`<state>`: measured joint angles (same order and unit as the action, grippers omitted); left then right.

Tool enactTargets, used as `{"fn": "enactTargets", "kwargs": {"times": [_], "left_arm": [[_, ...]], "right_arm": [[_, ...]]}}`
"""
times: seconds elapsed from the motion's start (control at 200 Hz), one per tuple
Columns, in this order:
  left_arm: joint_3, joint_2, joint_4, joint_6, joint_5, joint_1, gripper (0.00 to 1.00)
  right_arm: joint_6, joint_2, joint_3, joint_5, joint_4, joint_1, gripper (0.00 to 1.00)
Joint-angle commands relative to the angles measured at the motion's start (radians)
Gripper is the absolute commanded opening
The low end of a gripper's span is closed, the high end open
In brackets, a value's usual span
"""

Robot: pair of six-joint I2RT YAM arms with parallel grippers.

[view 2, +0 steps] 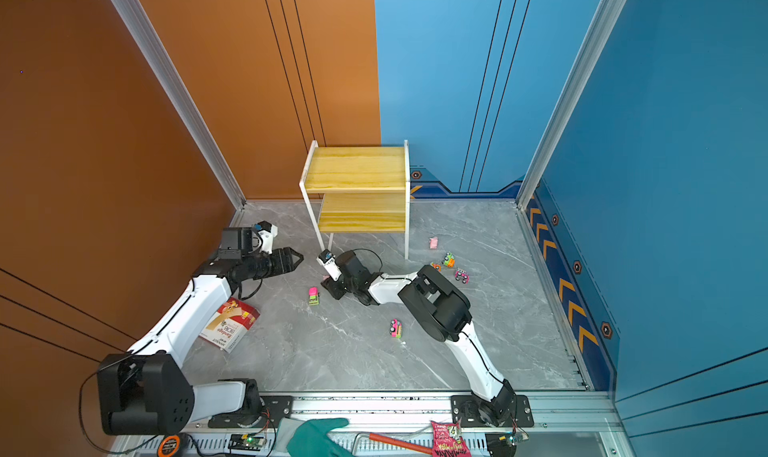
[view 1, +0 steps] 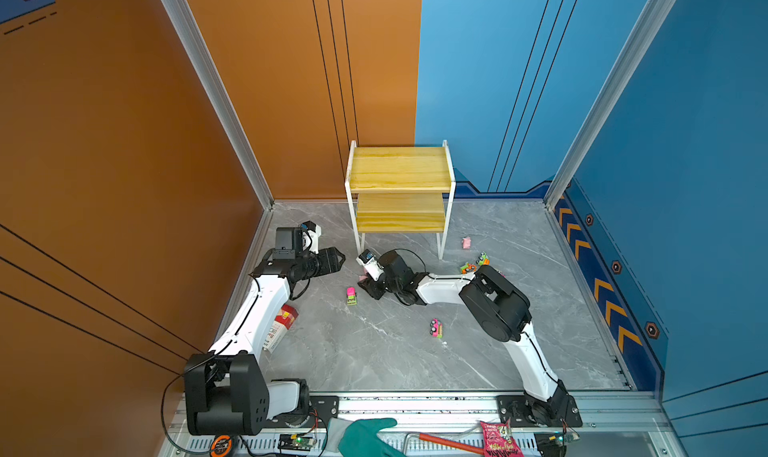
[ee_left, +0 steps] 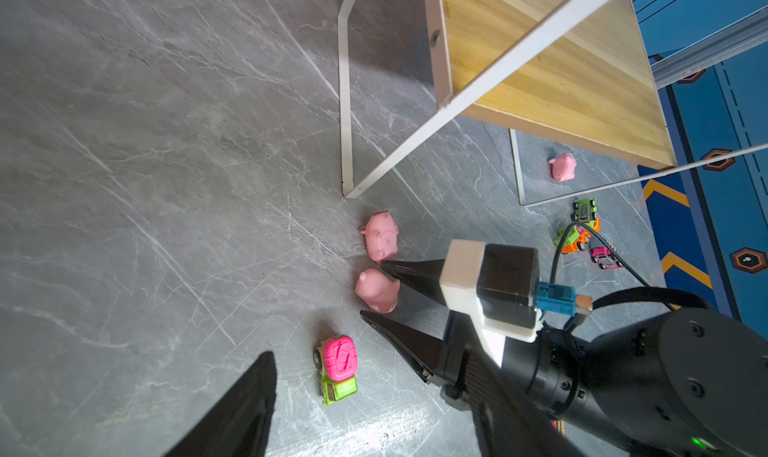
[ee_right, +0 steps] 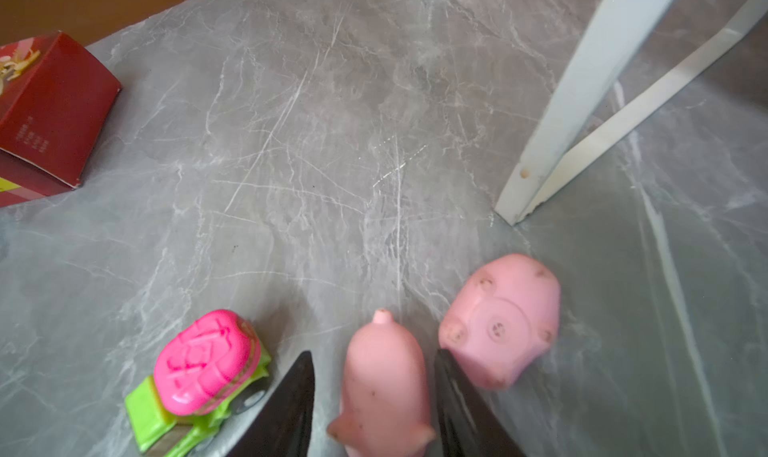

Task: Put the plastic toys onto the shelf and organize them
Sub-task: 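Lower the right gripper and close it on a pink pig, then lift the pink pig with the right gripper onto the lower shelf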

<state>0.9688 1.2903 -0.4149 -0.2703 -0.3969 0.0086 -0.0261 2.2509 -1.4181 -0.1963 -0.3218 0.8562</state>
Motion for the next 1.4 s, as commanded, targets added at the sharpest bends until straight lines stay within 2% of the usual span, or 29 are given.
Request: {"fn": "enactTargets", "kwargs": {"times": [0.0,0.495,1.016,1.196,1.391], "left_arm": [[-0.011,-0.006,0.001,-0.006,-0.022,0.002,0.73],[-0.012,-0.012,0.001,-0.009,-0.023,-0.001,0.73],[-0.022,-0.066,0.040,-0.013,-0.054,-0.004,0.73],[-0.021,-0.072,0.051,-0.017,-0.063,-0.009,0.73],[-0.024,-0.079,0.053,-0.017,-0.059,-0.022,0.73]], "right_arm": [[0.003,0.013,-0.020,0.030,0.037,0.008,0.46],[0.017,-0.051,0.044,0.057,0.005,0.012,0.23],[-0.056,-0.392,0.195,0.126,-0.046,-0.034,0.19],[-0.067,-0.453,0.195,0.240,-0.062,-0.067,0.19],[-0.070,-0.465,0.173,0.437,-0.076,-0.089,0.18]]}}
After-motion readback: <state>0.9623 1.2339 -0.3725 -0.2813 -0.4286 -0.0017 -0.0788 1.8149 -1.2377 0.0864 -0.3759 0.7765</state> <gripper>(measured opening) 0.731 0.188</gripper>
